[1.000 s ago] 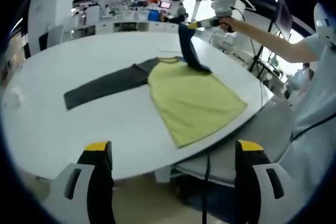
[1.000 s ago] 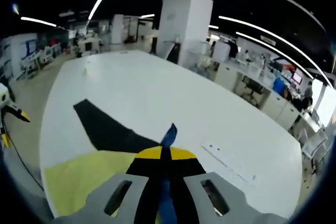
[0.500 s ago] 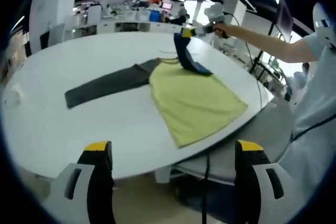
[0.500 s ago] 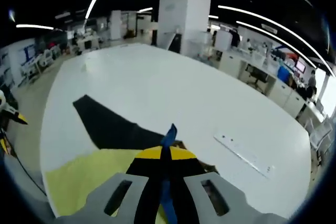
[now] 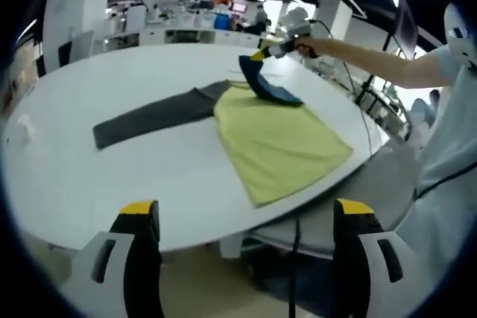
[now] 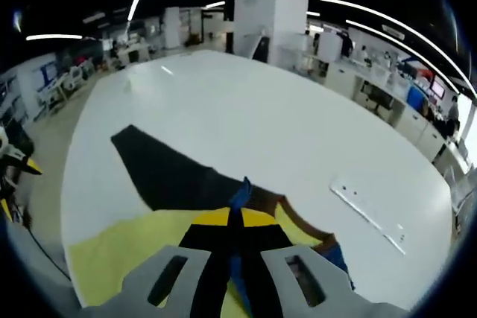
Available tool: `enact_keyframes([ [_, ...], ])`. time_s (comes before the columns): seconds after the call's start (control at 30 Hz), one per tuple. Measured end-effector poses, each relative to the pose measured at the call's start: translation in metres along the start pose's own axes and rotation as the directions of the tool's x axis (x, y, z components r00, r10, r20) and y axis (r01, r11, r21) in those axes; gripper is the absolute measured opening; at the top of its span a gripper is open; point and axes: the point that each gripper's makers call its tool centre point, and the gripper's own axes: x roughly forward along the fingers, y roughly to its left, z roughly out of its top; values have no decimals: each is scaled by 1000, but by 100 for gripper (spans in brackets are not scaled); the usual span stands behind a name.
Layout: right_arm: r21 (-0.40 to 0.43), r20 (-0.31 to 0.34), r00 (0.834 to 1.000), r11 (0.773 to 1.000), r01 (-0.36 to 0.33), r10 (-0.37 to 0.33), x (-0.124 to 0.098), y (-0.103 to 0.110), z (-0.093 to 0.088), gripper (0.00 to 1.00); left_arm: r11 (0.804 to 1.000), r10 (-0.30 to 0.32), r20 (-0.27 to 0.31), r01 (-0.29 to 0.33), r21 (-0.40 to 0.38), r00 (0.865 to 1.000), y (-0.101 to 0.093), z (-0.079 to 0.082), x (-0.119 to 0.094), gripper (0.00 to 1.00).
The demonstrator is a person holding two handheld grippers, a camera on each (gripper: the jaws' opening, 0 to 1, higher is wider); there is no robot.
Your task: Fold the garment on the visible template until the final outline fits inside the template.
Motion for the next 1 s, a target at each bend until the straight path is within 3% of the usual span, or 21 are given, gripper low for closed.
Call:
enact_keyframes([
  [0.57, -7, -61, 997, 998, -56, 55, 31, 31, -17, 3, 1000, -2, 2, 2, -13, 1000, 3, -2, 0, 93],
  [1.0, 21, -111, 989, 995, -95, 97, 52, 54, -41, 3, 1000, 1, -9, -2, -19, 1000, 5, -4, 1, 94],
])
